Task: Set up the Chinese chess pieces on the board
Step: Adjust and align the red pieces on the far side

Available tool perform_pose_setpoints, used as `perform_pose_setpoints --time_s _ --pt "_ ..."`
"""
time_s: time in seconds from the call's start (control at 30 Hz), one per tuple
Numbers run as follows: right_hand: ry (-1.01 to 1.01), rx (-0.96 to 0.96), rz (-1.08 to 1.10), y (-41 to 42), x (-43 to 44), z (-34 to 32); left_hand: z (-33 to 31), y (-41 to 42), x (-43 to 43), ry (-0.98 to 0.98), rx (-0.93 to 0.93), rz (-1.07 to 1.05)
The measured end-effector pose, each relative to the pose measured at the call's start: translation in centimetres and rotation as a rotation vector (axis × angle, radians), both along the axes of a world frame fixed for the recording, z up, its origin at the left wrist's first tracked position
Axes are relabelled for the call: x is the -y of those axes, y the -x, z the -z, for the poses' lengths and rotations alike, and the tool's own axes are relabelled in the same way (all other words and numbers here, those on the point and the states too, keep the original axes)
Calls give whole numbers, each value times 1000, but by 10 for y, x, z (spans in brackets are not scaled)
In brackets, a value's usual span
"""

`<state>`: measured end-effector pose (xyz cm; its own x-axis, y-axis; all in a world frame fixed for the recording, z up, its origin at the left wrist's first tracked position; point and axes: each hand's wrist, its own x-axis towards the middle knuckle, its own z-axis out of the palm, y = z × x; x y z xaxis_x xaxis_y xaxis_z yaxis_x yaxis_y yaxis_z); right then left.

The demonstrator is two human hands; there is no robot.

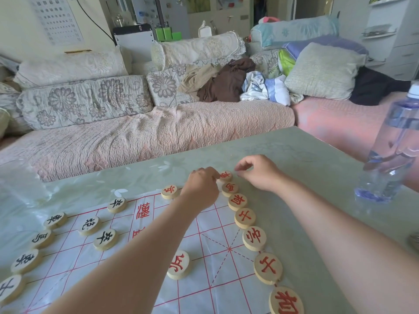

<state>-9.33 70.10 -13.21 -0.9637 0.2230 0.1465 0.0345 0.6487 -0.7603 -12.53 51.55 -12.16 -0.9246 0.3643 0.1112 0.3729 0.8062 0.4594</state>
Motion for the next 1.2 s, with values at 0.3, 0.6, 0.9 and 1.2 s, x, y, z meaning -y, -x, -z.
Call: perform_pose_setpoints --time_s 0.3,0.6,0.9,1.2 --pt "-41 98 -142 -17 3 -2 -2 -22 -7 81 11 -53" --pt "-43 60 -117 -15 -2 7 -5 -24 -2 -30 136 -71" --pt "-51 72 -129 -11 0 8 -5 -25 -2 -24 116 -52" --pt "-30 68 -153 -15 0 6 -3 -27 0 -56 126 -16"
